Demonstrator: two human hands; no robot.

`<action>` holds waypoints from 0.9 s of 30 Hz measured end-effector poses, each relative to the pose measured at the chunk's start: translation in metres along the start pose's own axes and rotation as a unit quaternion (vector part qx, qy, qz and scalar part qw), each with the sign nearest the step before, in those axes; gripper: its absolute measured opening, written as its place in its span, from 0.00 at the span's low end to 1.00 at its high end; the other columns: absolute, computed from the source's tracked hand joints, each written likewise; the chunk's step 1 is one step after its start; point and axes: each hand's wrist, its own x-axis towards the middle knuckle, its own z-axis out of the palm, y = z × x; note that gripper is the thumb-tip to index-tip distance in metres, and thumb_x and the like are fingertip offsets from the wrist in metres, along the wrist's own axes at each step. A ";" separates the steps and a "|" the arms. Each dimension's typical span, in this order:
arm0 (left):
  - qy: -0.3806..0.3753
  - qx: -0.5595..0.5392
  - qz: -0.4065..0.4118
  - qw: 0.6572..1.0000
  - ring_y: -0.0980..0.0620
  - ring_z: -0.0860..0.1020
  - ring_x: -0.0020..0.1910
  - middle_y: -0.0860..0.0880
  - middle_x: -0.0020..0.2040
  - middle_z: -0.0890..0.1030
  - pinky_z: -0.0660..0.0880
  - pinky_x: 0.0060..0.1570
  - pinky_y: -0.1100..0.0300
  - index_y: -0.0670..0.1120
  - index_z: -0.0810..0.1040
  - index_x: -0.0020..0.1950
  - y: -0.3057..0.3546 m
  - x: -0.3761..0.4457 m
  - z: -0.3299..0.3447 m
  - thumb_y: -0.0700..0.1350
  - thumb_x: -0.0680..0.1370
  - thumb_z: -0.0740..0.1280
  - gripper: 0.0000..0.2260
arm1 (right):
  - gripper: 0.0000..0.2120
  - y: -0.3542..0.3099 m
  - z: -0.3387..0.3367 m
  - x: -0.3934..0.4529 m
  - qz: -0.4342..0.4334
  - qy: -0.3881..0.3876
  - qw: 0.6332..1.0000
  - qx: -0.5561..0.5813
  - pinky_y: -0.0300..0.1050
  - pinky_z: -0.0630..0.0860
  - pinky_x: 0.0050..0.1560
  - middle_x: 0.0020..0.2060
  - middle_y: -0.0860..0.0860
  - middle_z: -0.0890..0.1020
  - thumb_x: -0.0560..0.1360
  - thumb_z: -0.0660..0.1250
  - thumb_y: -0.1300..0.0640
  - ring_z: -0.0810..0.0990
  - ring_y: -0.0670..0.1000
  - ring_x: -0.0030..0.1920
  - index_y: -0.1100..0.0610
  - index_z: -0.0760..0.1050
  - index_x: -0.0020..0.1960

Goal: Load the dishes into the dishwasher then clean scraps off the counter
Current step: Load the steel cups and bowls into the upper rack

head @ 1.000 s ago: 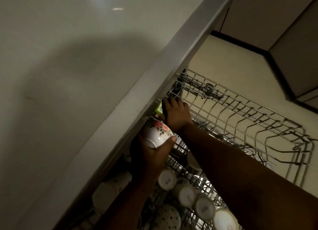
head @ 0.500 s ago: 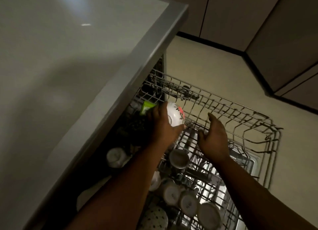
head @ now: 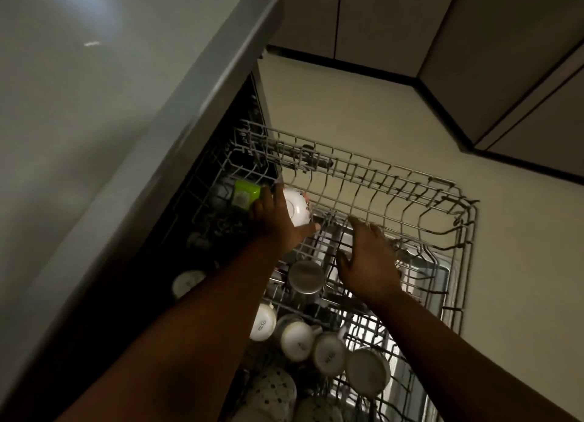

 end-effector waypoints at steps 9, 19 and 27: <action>0.022 -0.052 -0.009 0.998 0.46 0.36 0.75 0.46 0.77 0.37 0.38 0.73 0.48 0.46 0.37 0.78 -0.014 -0.124 -0.039 0.70 0.71 0.62 0.49 | 0.41 -0.048 -0.033 -0.025 -0.115 -0.108 0.975 -0.155 0.57 0.43 0.74 0.77 0.58 0.48 0.75 0.57 0.36 0.43 0.60 0.77 0.56 0.43 0.78; 0.193 0.116 0.178 0.958 0.43 0.58 0.75 0.41 0.75 0.63 0.51 0.72 0.47 0.41 0.60 0.75 0.021 -0.234 -0.177 0.58 0.76 0.57 0.32 | 0.37 -0.146 -0.145 -0.089 -0.279 -0.052 0.931 -0.230 0.61 0.50 0.73 0.75 0.60 0.59 0.72 0.59 0.45 0.54 0.63 0.75 0.58 0.54 0.77; 0.246 0.156 0.051 0.955 0.41 0.64 0.73 0.41 0.73 0.65 0.49 0.70 0.48 0.41 0.65 0.73 -0.053 -0.356 -0.241 0.61 0.75 0.56 0.33 | 0.39 -0.240 -0.144 -0.187 -0.370 0.008 0.898 -0.238 0.62 0.68 0.63 0.64 0.59 0.76 0.66 0.56 0.34 0.74 0.63 0.65 0.59 0.71 0.68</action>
